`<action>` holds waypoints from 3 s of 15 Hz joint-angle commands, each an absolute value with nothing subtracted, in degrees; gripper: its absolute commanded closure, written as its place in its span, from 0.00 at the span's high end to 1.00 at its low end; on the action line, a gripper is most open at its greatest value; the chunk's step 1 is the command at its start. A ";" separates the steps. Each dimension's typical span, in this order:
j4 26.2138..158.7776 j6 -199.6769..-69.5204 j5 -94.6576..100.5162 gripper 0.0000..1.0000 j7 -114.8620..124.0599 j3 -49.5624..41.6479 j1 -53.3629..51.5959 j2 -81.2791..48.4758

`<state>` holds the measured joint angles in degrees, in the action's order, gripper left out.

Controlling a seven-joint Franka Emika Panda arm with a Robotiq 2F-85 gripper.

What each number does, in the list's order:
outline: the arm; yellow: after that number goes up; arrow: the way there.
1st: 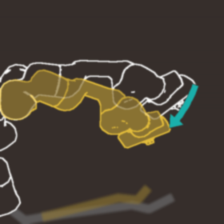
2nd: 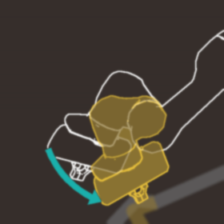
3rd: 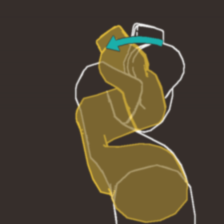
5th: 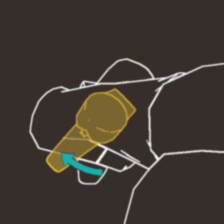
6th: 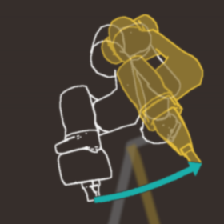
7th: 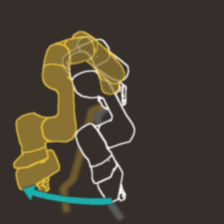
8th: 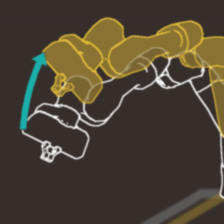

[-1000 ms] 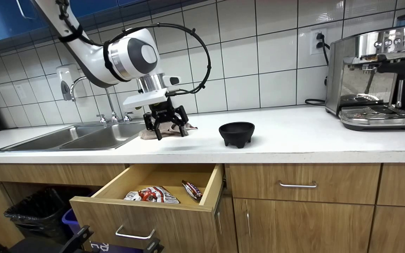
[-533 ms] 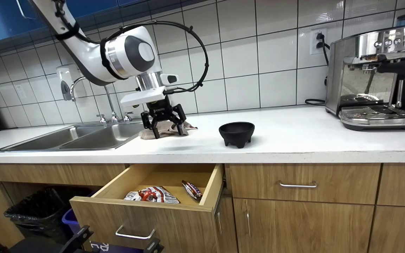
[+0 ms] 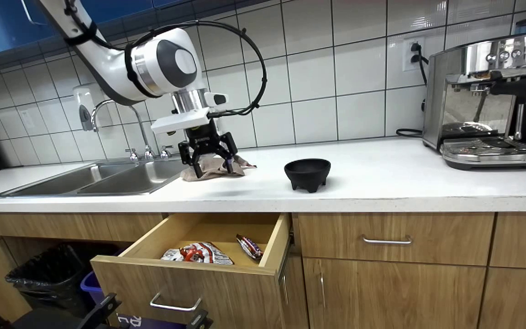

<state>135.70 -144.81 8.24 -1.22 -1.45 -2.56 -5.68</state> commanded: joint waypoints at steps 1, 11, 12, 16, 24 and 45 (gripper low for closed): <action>135.61 -144.60 8.27 1.00 -1.22 -0.81 -1.95 -5.64; 135.61 -144.52 8.27 1.00 -1.24 -0.80 -1.95 -5.64; 135.61 -144.51 8.27 1.00 -1.24 -0.80 -1.95 -5.64; 135.61 -144.51 8.27 1.00 -1.25 -0.80 -1.95 -5.64; 135.61 -144.49 8.27 1.00 -1.26 -0.80 -1.95 -5.64; 147.02 -142.40 6.96 1.00 -6.55 -0.03 -2.15 7.26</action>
